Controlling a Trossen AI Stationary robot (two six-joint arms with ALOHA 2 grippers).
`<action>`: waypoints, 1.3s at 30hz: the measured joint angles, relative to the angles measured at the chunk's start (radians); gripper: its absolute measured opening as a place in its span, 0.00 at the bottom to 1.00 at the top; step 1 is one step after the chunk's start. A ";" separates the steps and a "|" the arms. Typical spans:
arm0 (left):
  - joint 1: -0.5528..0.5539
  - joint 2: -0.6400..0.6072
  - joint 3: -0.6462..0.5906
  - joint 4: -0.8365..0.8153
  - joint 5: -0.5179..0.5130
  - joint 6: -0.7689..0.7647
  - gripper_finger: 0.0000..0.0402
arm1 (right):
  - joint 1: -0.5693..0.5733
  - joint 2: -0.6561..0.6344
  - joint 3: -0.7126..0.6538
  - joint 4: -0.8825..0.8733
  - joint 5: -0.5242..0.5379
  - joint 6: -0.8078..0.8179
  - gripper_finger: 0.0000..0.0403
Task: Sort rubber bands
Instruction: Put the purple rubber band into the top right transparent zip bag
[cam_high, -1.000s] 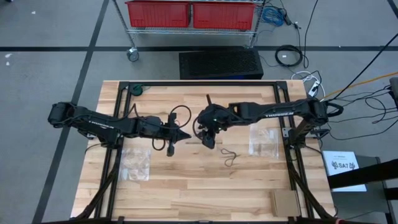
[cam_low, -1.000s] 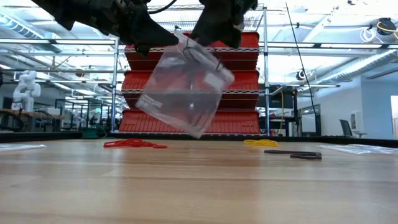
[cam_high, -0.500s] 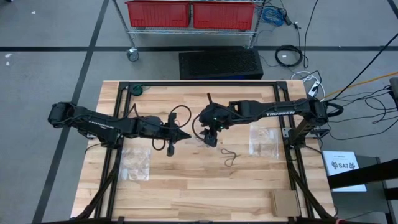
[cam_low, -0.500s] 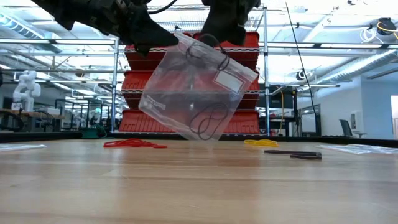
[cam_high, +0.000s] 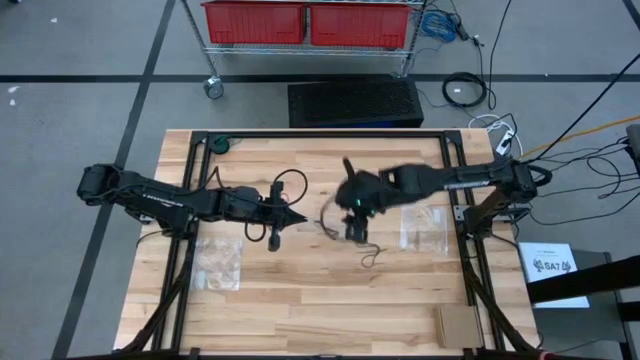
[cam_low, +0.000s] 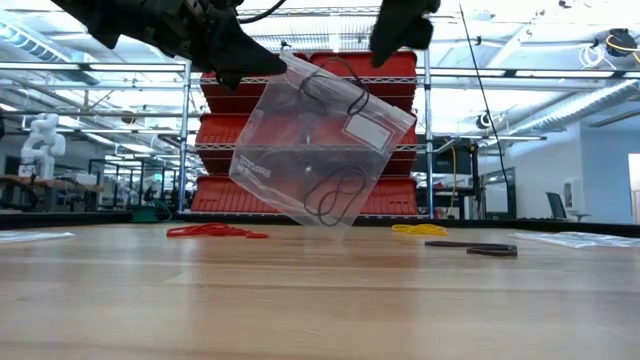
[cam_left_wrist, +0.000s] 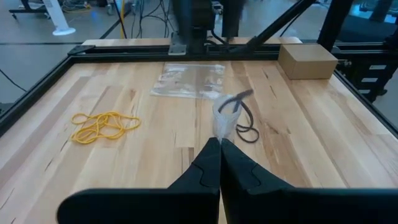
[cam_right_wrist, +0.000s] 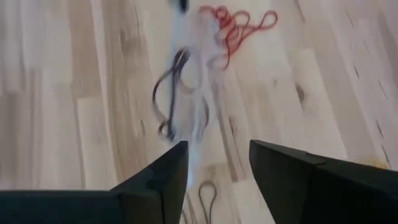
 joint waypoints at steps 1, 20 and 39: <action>0.000 0.000 0.000 0.000 0.000 0.000 0.00 | 0.024 0.000 -0.002 0.000 0.032 0.014 0.38; 0.000 0.000 0.000 0.005 -0.013 0.001 0.00 | 0.260 0.054 -0.013 0.210 0.252 0.298 0.26; 0.002 0.000 -0.001 0.009 -0.064 0.026 0.00 | 0.320 0.012 -0.551 0.895 0.323 0.275 0.26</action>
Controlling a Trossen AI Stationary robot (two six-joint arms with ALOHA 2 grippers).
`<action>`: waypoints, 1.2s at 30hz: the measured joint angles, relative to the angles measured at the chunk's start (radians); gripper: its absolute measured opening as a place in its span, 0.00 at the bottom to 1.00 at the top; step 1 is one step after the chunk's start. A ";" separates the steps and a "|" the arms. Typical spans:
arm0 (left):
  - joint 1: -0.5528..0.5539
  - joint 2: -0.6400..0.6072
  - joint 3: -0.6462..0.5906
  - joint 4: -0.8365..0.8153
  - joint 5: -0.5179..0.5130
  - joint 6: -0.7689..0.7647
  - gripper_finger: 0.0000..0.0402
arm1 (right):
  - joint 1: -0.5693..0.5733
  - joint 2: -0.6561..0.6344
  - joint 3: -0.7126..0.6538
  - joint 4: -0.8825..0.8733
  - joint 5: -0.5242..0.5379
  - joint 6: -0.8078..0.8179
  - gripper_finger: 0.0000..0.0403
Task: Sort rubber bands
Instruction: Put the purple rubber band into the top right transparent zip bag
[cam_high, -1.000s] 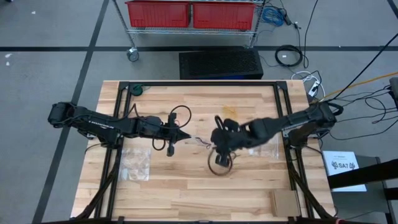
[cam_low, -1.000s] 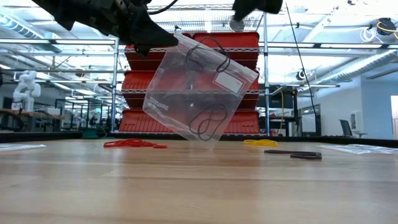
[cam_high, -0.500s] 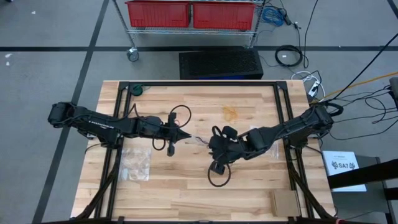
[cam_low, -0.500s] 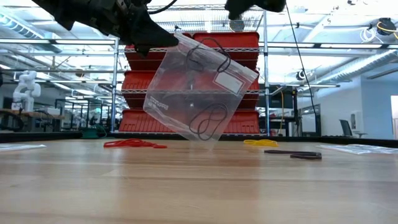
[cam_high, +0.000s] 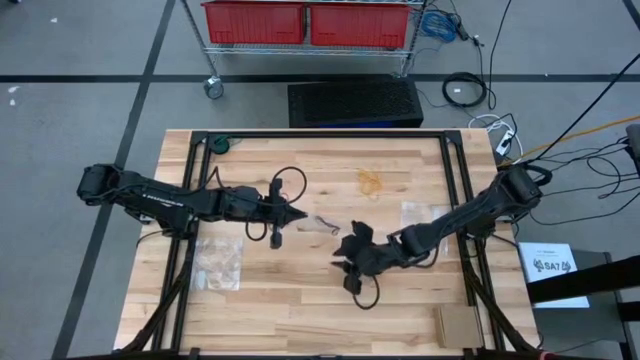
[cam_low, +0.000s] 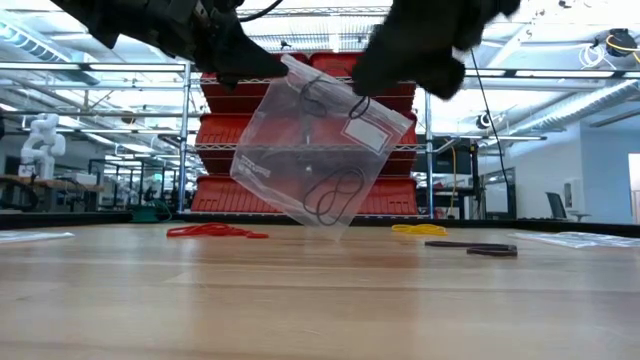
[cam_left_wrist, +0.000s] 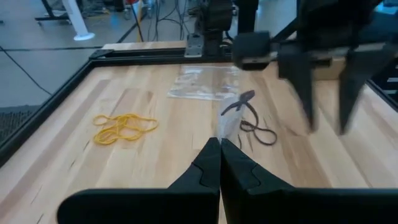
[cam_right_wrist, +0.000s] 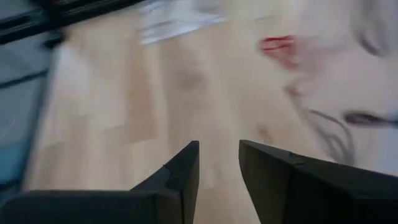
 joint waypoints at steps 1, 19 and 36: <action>0.000 0.000 0.000 0.000 0.000 0.000 0.00 | 0.010 0.001 -0.024 0.017 0.056 0.021 0.25; 0.008 0.000 0.000 -0.004 -0.057 0.000 0.00 | -0.073 0.001 -0.061 0.043 0.323 0.228 0.33; 0.008 0.000 0.000 -0.016 -0.057 -0.010 0.00 | -0.053 0.001 -0.013 0.014 0.321 0.161 0.02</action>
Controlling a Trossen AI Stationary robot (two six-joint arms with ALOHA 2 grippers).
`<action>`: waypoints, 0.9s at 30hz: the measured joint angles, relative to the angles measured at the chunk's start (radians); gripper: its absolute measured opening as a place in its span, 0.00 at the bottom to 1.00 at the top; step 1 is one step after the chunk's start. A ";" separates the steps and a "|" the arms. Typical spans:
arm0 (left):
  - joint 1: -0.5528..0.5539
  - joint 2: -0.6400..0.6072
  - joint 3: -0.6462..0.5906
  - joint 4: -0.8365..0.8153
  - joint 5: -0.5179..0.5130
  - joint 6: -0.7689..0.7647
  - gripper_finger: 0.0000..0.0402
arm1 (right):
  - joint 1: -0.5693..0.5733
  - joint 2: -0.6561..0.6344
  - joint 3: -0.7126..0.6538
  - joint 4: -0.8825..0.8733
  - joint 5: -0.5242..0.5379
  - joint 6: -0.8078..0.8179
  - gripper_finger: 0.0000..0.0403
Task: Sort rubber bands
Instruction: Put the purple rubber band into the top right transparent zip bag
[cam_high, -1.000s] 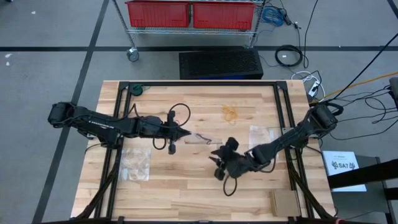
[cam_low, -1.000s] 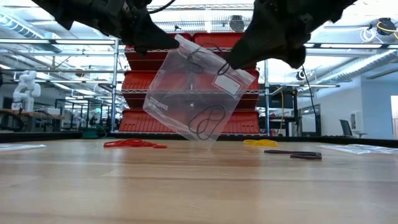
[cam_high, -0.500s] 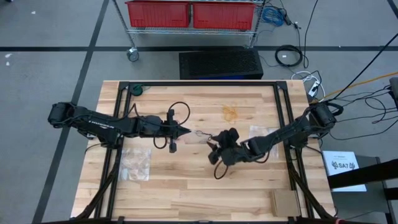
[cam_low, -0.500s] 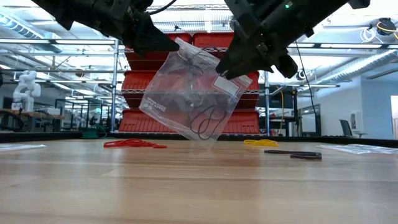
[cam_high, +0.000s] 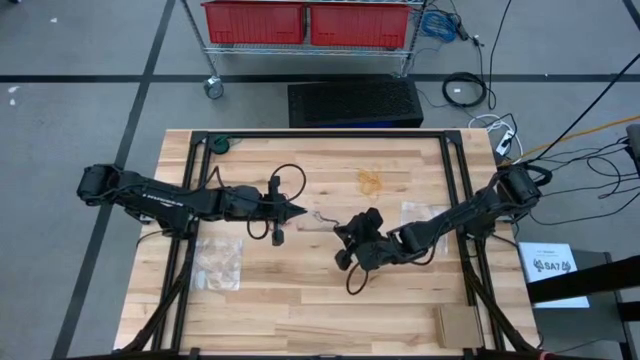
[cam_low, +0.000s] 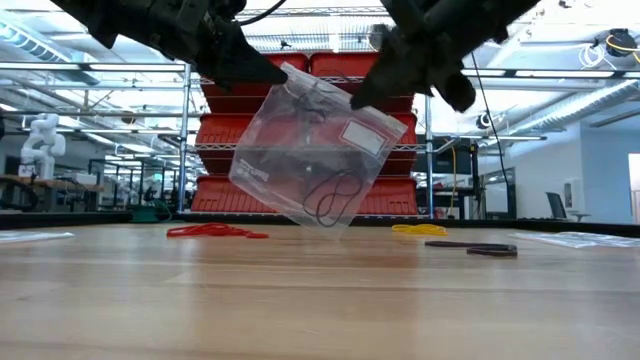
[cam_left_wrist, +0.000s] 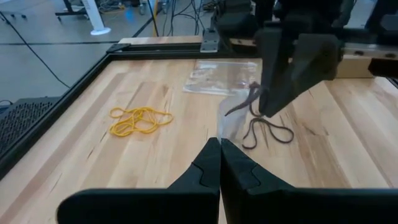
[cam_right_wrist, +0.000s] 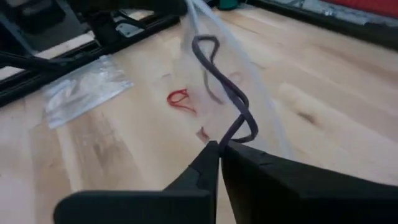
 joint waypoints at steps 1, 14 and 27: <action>0.000 0.000 0.000 0.000 0.000 0.000 0.00 | -0.001 0.000 0.012 -0.016 0.001 -0.016 0.02; 0.000 0.000 0.000 -0.008 0.001 0.000 0.00 | -0.026 0.000 0.181 -0.282 -0.038 -0.159 0.00; 0.000 0.000 0.000 -0.008 0.009 0.002 0.00 | -0.130 0.000 0.198 -0.327 -0.310 -0.188 0.00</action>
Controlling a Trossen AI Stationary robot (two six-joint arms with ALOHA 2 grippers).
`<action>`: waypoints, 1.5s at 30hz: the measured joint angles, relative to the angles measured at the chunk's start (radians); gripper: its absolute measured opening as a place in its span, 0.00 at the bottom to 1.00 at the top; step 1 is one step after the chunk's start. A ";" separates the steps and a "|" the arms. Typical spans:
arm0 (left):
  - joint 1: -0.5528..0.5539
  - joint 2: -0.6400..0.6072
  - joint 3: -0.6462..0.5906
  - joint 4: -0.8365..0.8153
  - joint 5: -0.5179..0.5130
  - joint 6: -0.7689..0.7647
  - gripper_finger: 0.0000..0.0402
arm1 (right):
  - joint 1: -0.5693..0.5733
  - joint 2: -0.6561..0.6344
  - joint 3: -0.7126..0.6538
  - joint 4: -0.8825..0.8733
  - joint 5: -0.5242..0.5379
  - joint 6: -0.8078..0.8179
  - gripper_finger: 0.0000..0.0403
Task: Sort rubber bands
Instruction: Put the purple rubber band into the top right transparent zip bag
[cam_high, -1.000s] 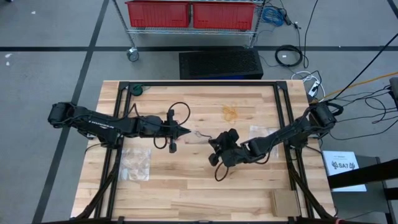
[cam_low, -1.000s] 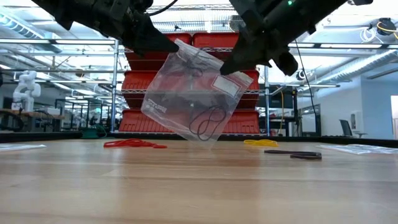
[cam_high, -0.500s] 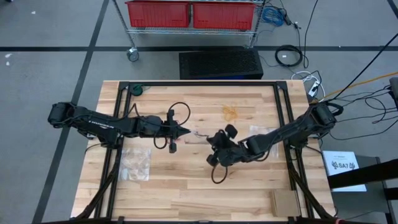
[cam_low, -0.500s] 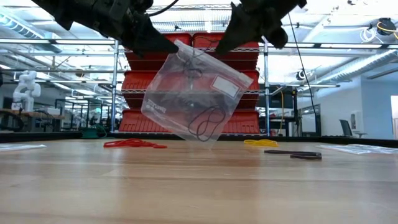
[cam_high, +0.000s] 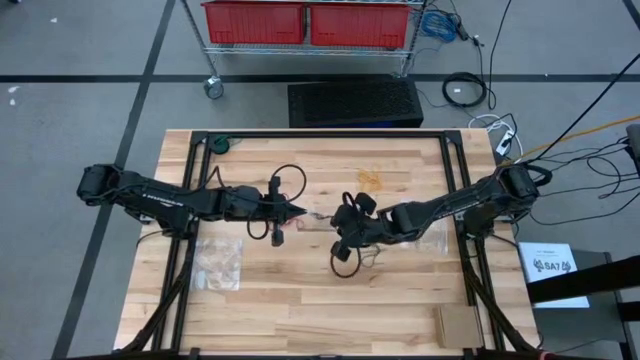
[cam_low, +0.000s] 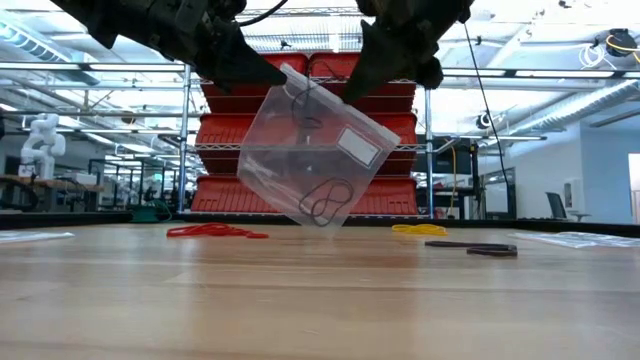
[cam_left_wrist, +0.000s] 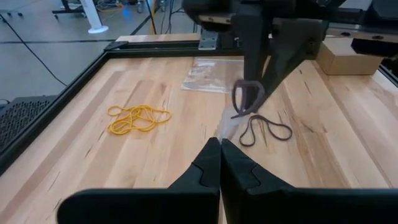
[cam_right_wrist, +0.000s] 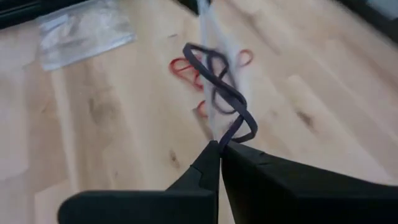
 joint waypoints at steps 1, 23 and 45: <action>0.000 0.000 0.000 0.000 0.002 0.000 0.00 | -0.006 0.000 0.000 0.001 -0.027 0.000 0.00; 0.000 0.000 0.000 0.001 0.015 -0.011 0.00 | -0.045 0.000 0.000 0.056 -0.240 0.006 0.10; 0.000 0.000 0.000 0.001 0.015 -0.012 0.00 | -0.045 -0.001 0.000 0.075 -0.487 0.094 0.49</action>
